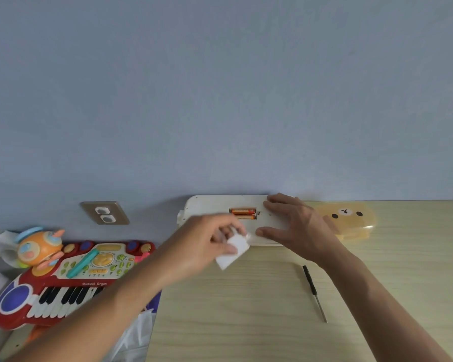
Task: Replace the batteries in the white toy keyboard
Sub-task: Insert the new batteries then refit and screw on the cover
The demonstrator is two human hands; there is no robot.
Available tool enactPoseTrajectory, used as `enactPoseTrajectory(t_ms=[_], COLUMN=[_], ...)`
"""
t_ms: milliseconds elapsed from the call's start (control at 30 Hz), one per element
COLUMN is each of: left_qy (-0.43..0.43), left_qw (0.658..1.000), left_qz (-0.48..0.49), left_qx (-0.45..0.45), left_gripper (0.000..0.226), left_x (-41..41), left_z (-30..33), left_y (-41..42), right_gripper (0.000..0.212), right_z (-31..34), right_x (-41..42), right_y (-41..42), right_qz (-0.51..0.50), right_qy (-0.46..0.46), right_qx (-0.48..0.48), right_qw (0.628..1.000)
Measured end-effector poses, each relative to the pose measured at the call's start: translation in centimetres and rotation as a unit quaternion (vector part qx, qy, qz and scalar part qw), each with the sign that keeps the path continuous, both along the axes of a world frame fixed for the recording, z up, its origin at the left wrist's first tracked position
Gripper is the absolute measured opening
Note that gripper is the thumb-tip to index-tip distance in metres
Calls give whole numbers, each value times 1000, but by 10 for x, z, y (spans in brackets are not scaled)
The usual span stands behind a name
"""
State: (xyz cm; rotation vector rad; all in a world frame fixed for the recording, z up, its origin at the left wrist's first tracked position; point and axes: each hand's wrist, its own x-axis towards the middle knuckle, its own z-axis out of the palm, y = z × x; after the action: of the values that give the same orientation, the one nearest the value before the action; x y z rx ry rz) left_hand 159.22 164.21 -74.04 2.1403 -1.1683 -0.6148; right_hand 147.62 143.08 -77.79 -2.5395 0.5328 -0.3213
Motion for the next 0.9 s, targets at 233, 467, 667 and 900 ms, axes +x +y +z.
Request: enactPoseTrajectory(t_ms=[233,467,667,900], left_qy=[65,82,55,13], left_qw=[992,987,987,988], left_qz=[-62,-134,-144,-156], left_qx=[-94,-41,-35,-9], left_gripper=[21,20,22,20], left_x=[69,85,82,82], left_z=[11,4,-3,-6], left_y=[-76,-95,-94,-91], right_gripper=[70,62,66,68], right_z=[0,2,1,1], right_x=[0,-1,-2,-3], right_y=[0,2,4,5], right_qz=[6,20,12,8], right_qy=[-2,-14,-17,-10], right_qx=[5,-11,0,-3], right_qw=[1000,1000,1000,1000])
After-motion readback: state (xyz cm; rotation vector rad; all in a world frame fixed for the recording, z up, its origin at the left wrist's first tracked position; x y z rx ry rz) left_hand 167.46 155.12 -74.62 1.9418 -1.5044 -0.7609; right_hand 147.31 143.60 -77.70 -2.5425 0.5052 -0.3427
